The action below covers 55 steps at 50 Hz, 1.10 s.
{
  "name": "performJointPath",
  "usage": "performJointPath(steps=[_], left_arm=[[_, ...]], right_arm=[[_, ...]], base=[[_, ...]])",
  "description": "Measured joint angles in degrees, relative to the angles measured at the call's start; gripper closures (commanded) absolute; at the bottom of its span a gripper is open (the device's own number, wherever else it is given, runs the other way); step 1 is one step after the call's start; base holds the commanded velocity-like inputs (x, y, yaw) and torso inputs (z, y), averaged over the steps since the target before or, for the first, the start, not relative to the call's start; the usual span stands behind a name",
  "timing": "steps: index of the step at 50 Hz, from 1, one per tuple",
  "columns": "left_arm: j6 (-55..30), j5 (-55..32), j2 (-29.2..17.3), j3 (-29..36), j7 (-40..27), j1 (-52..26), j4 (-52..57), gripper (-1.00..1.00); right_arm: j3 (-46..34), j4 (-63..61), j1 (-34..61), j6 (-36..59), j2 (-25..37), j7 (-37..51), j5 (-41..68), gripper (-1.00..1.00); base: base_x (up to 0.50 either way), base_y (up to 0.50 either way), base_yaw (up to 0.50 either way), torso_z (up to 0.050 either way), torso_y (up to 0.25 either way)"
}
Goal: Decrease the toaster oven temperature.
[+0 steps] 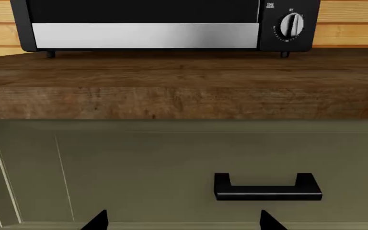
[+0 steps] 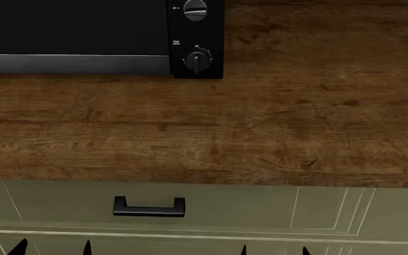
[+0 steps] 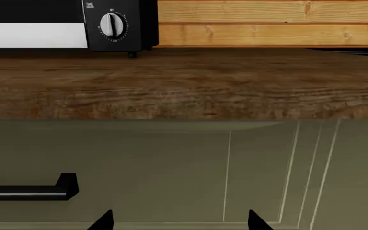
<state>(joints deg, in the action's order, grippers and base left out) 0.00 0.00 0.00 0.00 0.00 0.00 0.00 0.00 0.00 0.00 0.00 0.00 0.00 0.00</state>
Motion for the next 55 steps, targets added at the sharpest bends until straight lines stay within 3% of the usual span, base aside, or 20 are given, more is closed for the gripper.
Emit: performJointPath(steps=[43, 55], left_arm=[[-0.84, -5.82, -3.93, 4.07, -3.50, -0.18, 0.76, -1.00], [-3.86, -5.60, -5.25, 4.58, -5.01, -0.22, 5.64, -1.00]], right_arm=[[-5.34, 2.05, 0.66, -0.99, 4.20, 5.28, 3.36, -1.00], [-6.65, -2.41, 0.53, 1.54, 5.55, 6.39, 2.90, -1.00]], base=[[0.00, 0.00, 0.00, 0.000, 0.000], [0.00, 0.00, 0.00, 0.000, 0.000]])
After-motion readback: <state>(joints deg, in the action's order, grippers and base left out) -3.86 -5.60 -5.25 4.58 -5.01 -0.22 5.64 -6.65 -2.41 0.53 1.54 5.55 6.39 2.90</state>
